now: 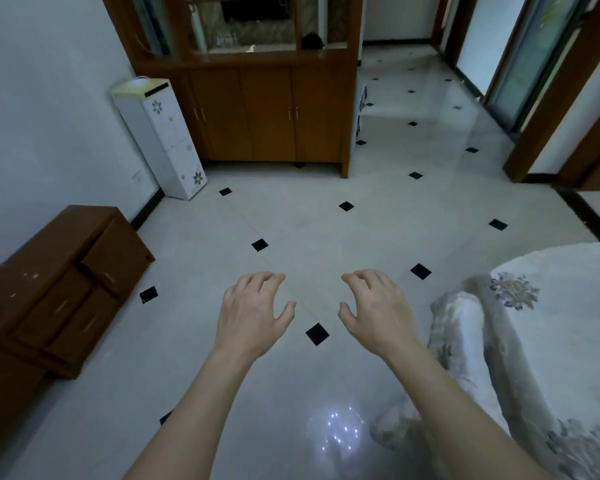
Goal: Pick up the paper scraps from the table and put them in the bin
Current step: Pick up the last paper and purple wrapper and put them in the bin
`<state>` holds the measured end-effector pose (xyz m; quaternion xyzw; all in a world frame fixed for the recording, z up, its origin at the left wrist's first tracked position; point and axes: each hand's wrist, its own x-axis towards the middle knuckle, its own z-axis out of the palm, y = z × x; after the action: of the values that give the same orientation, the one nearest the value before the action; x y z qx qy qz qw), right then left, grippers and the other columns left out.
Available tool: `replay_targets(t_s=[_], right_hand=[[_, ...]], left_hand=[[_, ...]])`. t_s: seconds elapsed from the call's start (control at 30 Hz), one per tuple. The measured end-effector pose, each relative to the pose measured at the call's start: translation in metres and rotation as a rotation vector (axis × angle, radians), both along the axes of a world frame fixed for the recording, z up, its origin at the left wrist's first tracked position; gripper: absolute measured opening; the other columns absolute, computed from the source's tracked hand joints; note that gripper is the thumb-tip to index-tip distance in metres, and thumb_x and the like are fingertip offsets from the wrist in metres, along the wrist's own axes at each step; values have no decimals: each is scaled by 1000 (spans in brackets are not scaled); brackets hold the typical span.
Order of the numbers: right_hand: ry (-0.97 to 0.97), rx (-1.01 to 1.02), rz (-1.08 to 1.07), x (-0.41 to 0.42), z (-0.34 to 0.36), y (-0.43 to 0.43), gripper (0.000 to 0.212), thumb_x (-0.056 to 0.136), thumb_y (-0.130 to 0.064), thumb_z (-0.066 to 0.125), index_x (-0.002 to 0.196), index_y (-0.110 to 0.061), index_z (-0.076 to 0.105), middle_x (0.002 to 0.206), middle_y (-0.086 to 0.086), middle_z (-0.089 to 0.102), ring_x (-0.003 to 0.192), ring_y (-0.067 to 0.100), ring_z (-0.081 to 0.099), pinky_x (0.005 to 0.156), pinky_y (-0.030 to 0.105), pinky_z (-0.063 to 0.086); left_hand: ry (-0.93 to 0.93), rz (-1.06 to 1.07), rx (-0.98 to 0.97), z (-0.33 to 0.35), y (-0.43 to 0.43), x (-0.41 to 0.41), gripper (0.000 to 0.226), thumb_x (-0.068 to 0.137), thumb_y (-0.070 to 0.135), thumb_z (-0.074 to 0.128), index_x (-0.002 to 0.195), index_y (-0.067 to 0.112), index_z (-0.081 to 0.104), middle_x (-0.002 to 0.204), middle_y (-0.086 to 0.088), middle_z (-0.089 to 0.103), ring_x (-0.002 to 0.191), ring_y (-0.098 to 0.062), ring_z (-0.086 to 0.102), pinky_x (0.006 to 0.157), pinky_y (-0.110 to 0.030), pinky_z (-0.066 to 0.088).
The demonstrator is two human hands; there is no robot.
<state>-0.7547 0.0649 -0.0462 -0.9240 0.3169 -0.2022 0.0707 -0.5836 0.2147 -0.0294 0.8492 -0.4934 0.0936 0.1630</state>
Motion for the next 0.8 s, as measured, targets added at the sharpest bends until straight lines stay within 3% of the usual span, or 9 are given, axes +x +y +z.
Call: replay_targets(t_s=[0.3, 0.53, 0.8], right_hand=[[0, 2, -129, 46, -7, -118, 43, 78, -34, 56, 115, -14, 63, 108, 5, 64, 106, 26, 57, 87, 41, 49], [12, 4, -239, 120, -8, -236, 42, 79, -32, 63, 117, -15, 62, 110, 5, 63, 108, 27, 57, 87, 40, 48], [-26, 27, -385, 196, 13, -366, 44, 79, -36, 56, 117, -15, 62, 111, 5, 63, 107, 28, 57, 88, 42, 49]], left_hand=[[26, -130, -13, -8, -139, 64, 52, 82, 53, 46, 118, 19, 65, 114, 0, 67, 107, -24, 60, 82, -41, 50], [3, -245, -22, -3, -279, 148, 52, 83, 52, 46, 119, 19, 64, 114, 1, 67, 107, -23, 60, 82, -40, 49], [-11, -376, -5, 16, -436, 237, 55, 85, 55, 41, 122, 20, 62, 119, 1, 65, 112, -23, 57, 86, -40, 49]])
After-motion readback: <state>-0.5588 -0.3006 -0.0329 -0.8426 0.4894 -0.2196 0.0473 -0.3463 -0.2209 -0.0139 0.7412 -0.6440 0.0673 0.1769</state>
